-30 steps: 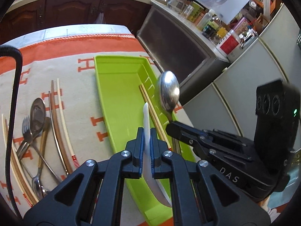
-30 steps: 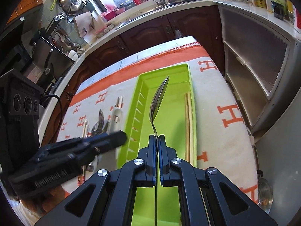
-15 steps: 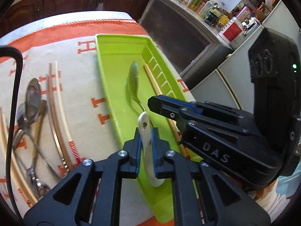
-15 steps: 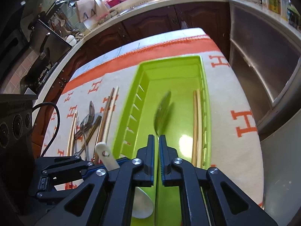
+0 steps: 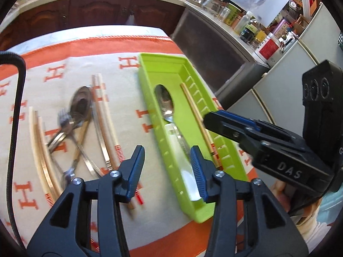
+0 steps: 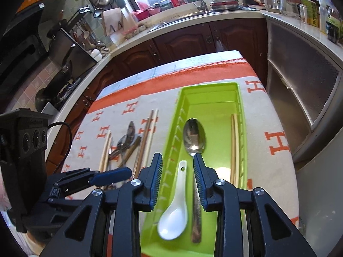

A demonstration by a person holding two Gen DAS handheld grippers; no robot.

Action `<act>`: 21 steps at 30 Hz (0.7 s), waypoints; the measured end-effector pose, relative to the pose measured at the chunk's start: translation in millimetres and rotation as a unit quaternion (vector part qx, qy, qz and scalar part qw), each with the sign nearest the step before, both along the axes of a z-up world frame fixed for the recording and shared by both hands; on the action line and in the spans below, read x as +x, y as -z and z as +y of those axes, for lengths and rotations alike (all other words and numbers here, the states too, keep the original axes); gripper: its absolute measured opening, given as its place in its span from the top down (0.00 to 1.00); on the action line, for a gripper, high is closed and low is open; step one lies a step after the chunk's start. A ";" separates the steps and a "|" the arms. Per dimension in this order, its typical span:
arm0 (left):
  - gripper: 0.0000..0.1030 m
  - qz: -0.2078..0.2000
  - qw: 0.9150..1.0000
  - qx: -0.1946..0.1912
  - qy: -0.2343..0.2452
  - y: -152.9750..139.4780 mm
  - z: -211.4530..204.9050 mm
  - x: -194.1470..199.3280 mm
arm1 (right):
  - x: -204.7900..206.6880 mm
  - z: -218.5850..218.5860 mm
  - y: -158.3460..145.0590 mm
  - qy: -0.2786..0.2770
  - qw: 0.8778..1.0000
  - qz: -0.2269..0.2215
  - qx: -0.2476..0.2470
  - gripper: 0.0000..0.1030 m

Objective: Organize utensils
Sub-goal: 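Withdraw both open tools from the tray back toward the utensil pile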

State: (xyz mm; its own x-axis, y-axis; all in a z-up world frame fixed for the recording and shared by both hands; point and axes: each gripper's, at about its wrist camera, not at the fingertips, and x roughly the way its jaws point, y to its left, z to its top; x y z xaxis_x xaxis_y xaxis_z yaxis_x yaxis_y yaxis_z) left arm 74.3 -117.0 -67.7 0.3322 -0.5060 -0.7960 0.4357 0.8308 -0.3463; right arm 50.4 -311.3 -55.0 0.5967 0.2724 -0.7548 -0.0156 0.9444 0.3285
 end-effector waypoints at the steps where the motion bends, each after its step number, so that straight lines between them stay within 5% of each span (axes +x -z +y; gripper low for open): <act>1: 0.60 -0.004 1.000 0.003 -0.003 -1.6 5.4 -3.1 | -3.6 2.6 -1.9 -0.003 1.000 -0.001 0.001 0.70; 9: 0.60 -0.031 0.997 0.046 -0.047 -9.8 55.4 -23.9 | -18.1 30.4 7.1 -0.033 0.999 0.021 -0.003 0.66; 21: 0.60 -0.031 0.992 0.058 -0.106 -4.4 124.2 -38.8 | -20.9 74.0 41.7 -0.054 0.996 0.061 -0.027 0.65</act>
